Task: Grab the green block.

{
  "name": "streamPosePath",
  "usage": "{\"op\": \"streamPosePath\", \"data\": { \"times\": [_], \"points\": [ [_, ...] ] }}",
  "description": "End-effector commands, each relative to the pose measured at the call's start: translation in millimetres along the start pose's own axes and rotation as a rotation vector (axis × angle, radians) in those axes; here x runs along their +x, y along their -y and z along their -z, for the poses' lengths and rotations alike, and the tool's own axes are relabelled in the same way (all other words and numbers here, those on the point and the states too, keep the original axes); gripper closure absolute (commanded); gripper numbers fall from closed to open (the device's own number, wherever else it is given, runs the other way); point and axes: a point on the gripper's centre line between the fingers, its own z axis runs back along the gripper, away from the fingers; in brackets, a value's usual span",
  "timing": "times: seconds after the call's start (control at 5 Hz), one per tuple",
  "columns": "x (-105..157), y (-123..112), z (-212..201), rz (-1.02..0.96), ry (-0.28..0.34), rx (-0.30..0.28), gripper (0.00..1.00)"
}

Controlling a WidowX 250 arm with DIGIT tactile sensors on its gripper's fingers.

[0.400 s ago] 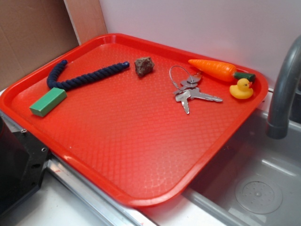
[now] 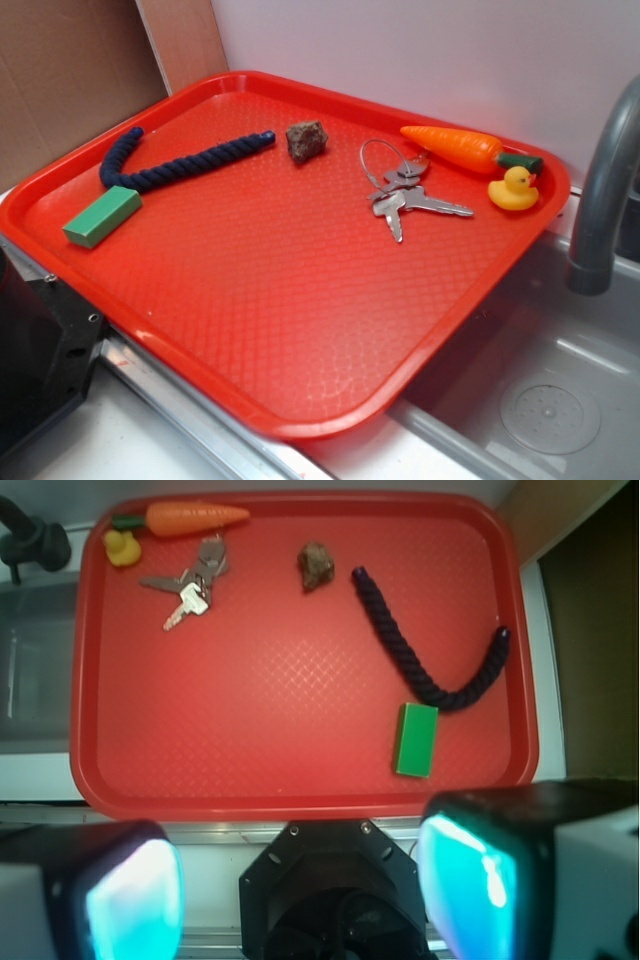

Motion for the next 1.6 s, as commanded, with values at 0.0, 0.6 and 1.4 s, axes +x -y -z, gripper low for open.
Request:
{"op": "streamPosePath", "data": {
  "times": [0.0, 0.6, 1.4],
  "points": [
    [4.8, -79.8, 95.5, -0.331, -0.015, 0.009, 0.0],
    [-31.9, -113.7, 193.2, -0.433, -0.066, 0.058, 0.0],
    [-71.1, -110.5, 212.9, -0.18, -0.104, 0.08, 0.0]
  ]
}}
